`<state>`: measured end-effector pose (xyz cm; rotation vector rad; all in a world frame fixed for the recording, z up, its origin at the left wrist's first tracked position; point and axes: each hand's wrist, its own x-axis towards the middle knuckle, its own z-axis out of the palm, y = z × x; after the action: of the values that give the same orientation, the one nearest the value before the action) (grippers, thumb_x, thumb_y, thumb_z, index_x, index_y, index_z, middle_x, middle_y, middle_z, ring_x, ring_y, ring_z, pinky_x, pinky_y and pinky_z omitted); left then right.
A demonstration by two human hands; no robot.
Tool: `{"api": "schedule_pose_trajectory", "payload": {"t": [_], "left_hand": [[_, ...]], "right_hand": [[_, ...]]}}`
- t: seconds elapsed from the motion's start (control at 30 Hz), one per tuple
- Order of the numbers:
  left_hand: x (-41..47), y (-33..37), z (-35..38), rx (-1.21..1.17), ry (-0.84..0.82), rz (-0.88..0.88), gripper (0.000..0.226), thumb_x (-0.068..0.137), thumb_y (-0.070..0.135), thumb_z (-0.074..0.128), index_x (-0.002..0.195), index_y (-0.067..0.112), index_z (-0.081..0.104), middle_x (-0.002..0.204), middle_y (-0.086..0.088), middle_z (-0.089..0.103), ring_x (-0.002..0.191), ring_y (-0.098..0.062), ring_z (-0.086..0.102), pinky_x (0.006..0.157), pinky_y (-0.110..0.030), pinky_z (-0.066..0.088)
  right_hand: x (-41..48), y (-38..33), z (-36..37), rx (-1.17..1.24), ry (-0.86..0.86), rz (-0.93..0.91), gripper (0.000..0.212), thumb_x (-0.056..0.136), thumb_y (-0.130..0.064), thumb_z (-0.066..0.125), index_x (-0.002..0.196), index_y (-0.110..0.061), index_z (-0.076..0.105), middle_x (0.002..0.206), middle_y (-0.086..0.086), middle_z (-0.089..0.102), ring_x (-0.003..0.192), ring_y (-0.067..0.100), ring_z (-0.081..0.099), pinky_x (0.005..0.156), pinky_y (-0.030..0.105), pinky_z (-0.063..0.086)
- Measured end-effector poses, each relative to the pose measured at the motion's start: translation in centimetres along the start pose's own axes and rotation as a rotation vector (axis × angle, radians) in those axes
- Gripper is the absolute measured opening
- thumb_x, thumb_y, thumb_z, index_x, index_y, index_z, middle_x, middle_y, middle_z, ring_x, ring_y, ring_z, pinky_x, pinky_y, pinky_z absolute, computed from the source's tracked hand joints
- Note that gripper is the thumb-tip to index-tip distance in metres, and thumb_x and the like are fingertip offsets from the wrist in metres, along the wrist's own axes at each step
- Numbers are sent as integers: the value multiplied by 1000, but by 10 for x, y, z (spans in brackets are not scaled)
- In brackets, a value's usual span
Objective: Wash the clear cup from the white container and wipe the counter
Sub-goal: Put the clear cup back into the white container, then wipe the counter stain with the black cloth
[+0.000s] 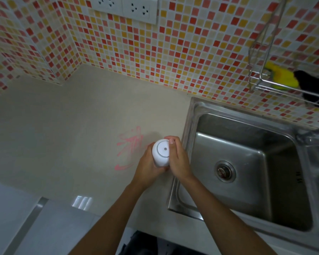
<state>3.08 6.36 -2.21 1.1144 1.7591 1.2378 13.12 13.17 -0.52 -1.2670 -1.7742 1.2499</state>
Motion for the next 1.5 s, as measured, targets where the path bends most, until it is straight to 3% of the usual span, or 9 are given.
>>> {"api": "schedule_pose_trajectory", "payload": {"t": [0.13,0.37,0.47,0.53,0.63,0.77,0.93,1.07,1.5], "left_hand": [[2,-7,1,-11,-27,4,80,62,25,85,131,27,44,126,12,56,112,0,55,90,-13,45],[1,-4,-1,-17,-65,11,85,59,34,83,133,20,43,128,8,55,115,-2,54,91,-12,43],[3,-1,-12,25,-198,28,85,61,14,79,136,17,40,136,3,51,123,-7,50,102,-24,43],[4,3,-29,122,-295,40,77,62,5,58,137,11,39,144,0,43,130,-8,44,108,-18,34],[11,16,-60,270,-149,-5,78,68,3,50,144,4,29,152,-5,27,142,-17,26,107,-5,13],[27,45,-69,417,135,101,70,89,12,60,149,11,23,157,-7,20,146,-22,15,115,-28,15],[24,82,-24,583,90,364,75,91,47,50,151,17,16,160,-5,-2,147,-23,-7,115,-35,4],[23,105,30,661,-5,484,79,89,65,28,151,19,10,159,-2,-8,146,-20,-12,117,-38,3],[88,273,184,728,49,726,68,97,52,18,152,15,0,158,-4,-12,146,-19,-12,120,-41,-1]], "right_hand": [[2,2,0,-5,-13,-17,29,99,-38,28,106,-25,54,100,-14,62,94,-5,57,82,13,43],[2,2,1,-22,-6,-18,31,100,-39,27,106,-23,53,99,-10,62,92,3,58,84,24,45],[3,0,-4,-59,-94,11,26,102,-36,30,111,-25,52,105,-8,62,96,9,58,87,29,45],[5,0,-10,-61,-150,-8,26,102,-33,36,119,-24,53,115,-6,62,105,10,57,94,31,43],[7,-8,-25,-38,-88,-62,34,101,-31,43,132,-19,51,133,-4,55,124,9,48,108,28,34],[5,-14,-51,-238,43,-192,43,97,-43,43,132,-20,52,137,1,53,128,17,46,110,36,35],[-8,-2,-100,-696,-3,-176,61,94,-60,35,148,-34,28,159,4,19,147,25,11,118,44,10],[-18,9,-159,-800,56,-121,80,82,-76,10,151,-36,13,161,3,5,148,24,-2,118,46,1],[38,-63,-354,-719,547,-376,53,100,-42,41,147,-20,32,157,9,24,145,24,20,118,42,20]]}}
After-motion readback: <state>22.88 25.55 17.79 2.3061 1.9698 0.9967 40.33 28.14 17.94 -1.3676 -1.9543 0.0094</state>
